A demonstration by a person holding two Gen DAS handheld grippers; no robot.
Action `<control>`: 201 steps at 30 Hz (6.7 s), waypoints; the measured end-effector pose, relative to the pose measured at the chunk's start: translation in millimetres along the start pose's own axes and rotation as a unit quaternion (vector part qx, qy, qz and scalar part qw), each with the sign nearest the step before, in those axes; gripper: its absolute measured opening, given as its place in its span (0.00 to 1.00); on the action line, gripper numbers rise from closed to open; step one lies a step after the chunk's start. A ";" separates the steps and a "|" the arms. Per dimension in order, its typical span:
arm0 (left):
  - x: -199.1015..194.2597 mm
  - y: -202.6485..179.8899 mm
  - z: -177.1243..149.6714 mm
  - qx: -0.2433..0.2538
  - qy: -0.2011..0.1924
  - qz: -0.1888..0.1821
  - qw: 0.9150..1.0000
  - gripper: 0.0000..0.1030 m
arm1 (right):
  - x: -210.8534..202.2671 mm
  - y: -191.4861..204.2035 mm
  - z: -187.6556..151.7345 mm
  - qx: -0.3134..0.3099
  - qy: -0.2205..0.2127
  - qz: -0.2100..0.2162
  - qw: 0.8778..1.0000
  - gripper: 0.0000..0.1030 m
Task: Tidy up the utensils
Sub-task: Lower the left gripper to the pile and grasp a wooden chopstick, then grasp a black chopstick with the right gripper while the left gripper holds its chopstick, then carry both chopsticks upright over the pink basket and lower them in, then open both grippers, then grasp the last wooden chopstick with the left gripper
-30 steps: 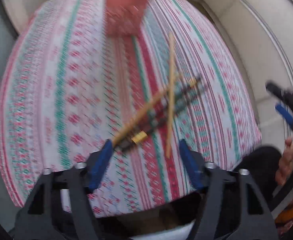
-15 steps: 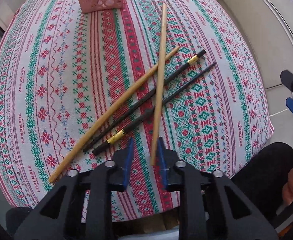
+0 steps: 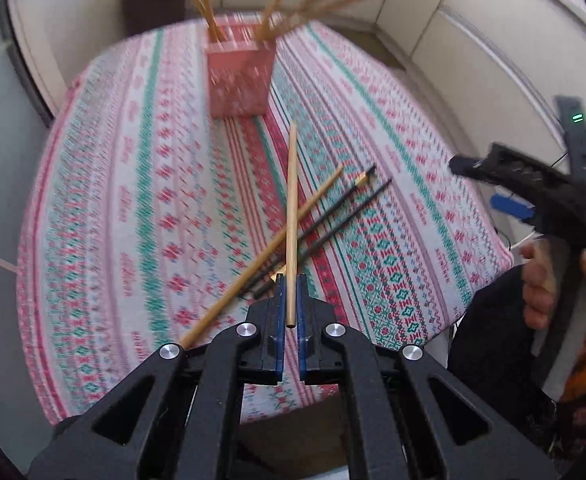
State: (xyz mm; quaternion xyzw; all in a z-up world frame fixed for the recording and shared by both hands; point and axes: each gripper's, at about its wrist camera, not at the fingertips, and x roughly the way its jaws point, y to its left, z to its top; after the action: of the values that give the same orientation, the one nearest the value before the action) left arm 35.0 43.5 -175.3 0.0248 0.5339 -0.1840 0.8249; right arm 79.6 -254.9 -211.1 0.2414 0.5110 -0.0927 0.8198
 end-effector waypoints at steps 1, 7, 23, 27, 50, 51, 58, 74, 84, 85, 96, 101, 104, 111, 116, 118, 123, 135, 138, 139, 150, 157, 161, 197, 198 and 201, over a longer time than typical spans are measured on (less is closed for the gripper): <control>-12.6 2.8 -0.5 0.002 -0.016 0.004 1.000 0.04 | 3.4 1.2 1.3 0.011 0.008 0.003 1.000 0.93; -56.8 10.6 13.9 0.008 -0.079 0.021 0.997 0.04 | 43.2 8.1 6.6 0.098 0.075 0.003 0.992 0.68; -74.7 44.4 20.7 -0.009 -0.112 0.014 0.994 0.04 | 85.6 59.8 3.3 0.140 0.102 -0.113 0.978 0.38; -77.6 43.5 26.1 -0.014 -0.118 0.017 0.993 0.04 | 91.2 67.3 9.6 0.155 0.097 -0.129 0.974 0.09; -119.5 15.3 44.2 0.004 -0.163 0.040 0.986 0.03 | -88.4 44.2 12.0 0.015 -0.087 0.079 0.993 0.04; -122.5 13.9 44.8 0.005 -0.166 0.041 0.985 0.03 | -95.4 46.6 12.4 0.014 -0.092 0.082 0.992 0.04; -147.3 5.9 55.3 0.011 -0.192 0.035 0.981 0.03 | -144.5 56.2 33.4 0.014 -0.137 0.105 0.985 0.04; 56.8 60.9 34.6 -0.019 0.139 0.031 0.990 0.39 | -128.8 34.5 40.0 0.036 -0.105 0.095 0.989 0.04; 97.6 58.6 36.2 -0.006 0.159 0.079 0.984 0.21 | -111.6 40.3 34.8 0.029 -0.086 0.091 0.992 0.04; 97.4 56.8 36.4 -0.003 0.154 0.082 0.985 0.11 | -111.4 40.4 34.8 0.029 -0.085 0.091 0.992 0.04; -33.6 28.9 22.1 0.059 0.012 0.068 0.996 0.07 | -145.6 47.4 33.5 0.004 -0.115 0.106 0.988 0.04; -104.3 19.8 34.4 0.064 -0.071 0.071 0.993 0.06 | -167.9 63.6 34.2 -0.018 -0.130 0.123 0.984 0.04; -127.4 19.4 43.5 0.063 -0.109 0.066 0.990 0.06 | -184.0 75.2 34.5 -0.037 -0.142 0.132 0.980 0.04; -155.2 13.9 55.1 0.050 -0.158 0.060 0.984 0.06 | -224.8 94.6 38.3 -0.075 -0.169 0.155 0.970 0.04; -182.4 5.3 74.4 0.048 -0.196 0.044 0.979 0.06 | -256.8 103.1 49.9 -0.083 -0.183 0.182 0.963 0.04; -196.6 -0.1 90.0 0.046 -0.219 0.043 0.974 0.06 | -269.6 105.6 56.9 -0.085 -0.194 0.188 0.959 0.04; -214.5 -11.0 134.0 0.042 -0.264 0.036 0.963 0.06 | -296.1 126.5 79.4 -0.099 -0.237 0.190 0.948 0.04; -157.0 0.4 231.8 0.002 -0.278 0.042 0.960 0.06 | -241.1 185.1 151.1 -0.117 -0.258 0.169 0.944 0.04; -119.5 9.4 238.9 -0.010 -0.246 0.039 0.968 0.07 | -207.9 195.7 157.7 -0.121 -0.240 0.164 0.949 0.04; -111.1 13.0 238.1 -0.013 -0.241 0.035 0.970 0.09 | -196.8 199.1 158.8 -0.123 -0.236 0.163 0.950 0.04; -141.8 72.6 203.0 -0.107 -0.299 0.014 0.948 0.40 | -142.9 227.3 158.0 -0.139 -0.220 0.150 0.954 0.04; -133.9 90.0 191.0 -0.123 -0.278 0.018 0.953 0.40 | -110.5 244.3 147.7 -0.147 -0.184 0.148 0.960 0.14; -135.4 86.3 185.6 -0.119 -0.277 0.021 0.953 0.40 | -108.3 242.6 140.0 -0.146 -0.187 0.130 0.963 0.41; -5.4 22.3 104.6 -0.028 -0.025 0.076 0.996 0.93 | -98.8 68.1 2.1 -0.149 -0.143 -0.061 0.977 0.93; 13.3 15.5 103.9 -0.014 0.001 0.075 0.997 0.93 | -94.4 54.5 -0.2 -0.127 -0.128 -0.056 0.982 0.93; 54.9 -6.4 102.1 0.016 0.050 0.071 0.996 0.91 | -85.8 20.2 -3.0 -0.061 -0.091 -0.036 0.993 0.93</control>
State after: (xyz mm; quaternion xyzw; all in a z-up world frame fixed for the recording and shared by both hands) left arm 141.8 -1.9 -179.4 0.0849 0.5687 -0.1319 0.8075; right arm 45.8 -244.1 -130.4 0.1628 0.4473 -0.1119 0.8723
